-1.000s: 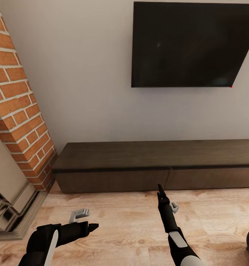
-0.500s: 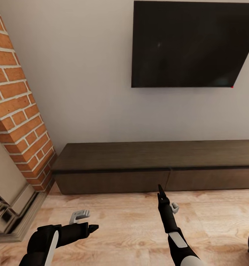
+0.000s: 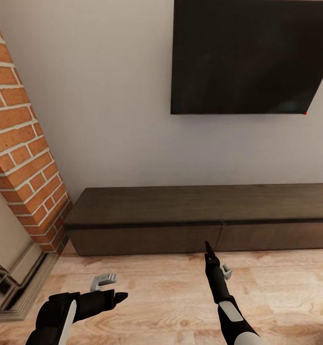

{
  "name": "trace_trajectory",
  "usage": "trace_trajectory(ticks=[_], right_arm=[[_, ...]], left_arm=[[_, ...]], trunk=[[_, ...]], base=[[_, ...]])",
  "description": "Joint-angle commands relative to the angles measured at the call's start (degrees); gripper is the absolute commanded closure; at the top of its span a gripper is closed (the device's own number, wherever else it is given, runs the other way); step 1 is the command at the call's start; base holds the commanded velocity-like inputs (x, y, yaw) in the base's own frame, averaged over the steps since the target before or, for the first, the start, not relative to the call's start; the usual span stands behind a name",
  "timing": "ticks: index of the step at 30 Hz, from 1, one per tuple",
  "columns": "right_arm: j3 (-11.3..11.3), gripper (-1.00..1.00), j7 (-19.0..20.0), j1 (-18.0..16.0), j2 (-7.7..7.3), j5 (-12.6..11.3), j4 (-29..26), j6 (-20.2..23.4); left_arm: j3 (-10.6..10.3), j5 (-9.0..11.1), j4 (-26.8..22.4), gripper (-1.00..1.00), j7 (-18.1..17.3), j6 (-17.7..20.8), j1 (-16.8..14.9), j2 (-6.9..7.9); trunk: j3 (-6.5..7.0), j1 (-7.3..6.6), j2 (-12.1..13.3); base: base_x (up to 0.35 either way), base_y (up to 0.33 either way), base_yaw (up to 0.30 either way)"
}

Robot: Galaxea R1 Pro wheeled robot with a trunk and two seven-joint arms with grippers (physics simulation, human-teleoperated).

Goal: Place each of the two pumpkins and all three candles from the living room inside a cabinet in the living room (use any cabinet), then make sure every cabinet is closed, and position the cauldron so it is next to a table in the living room.

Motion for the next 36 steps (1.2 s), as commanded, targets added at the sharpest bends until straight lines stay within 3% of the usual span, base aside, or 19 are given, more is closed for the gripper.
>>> trace_trajectory(ticks=[1,5,20,36], right_arm=[[-0.03,-1.00,-0.37,-0.03,0.01,-0.22,0.05,-0.06],[-0.04,-1.00,-3.27,-0.03,0.01,-0.22,0.07,-0.06],[-0.04,-1.00,-6.83,-0.03,0.01,-0.15,0.16,-0.06],[-0.12,-1.00,-7.50,-0.03,0.01,-0.16,1.00,-0.06]], left_arm=[[0.11,-0.43,-0.04,-1.00,-0.49,0.24,-0.04,-0.06],[0.23,-0.39,-0.04,-1.00,-0.49,0.23,-0.04,-0.01],[0.06,-0.42,-0.04,-1.00,-0.49,-0.99,-0.04,-0.07],[-0.03,-0.58,-0.04,-1.00,-0.49,-1.79,-0.04,-0.07]], trunk=[[-0.05,0.00,-0.02],[-0.05,0.00,-0.02],[-0.05,0.00,-0.02],[-0.05,0.00,-0.02]], base=[[0.049,0.000,0.000],[0.136,0.000,0.000],[0.125,0.000,0.000],[0.173,0.000,0.000]])
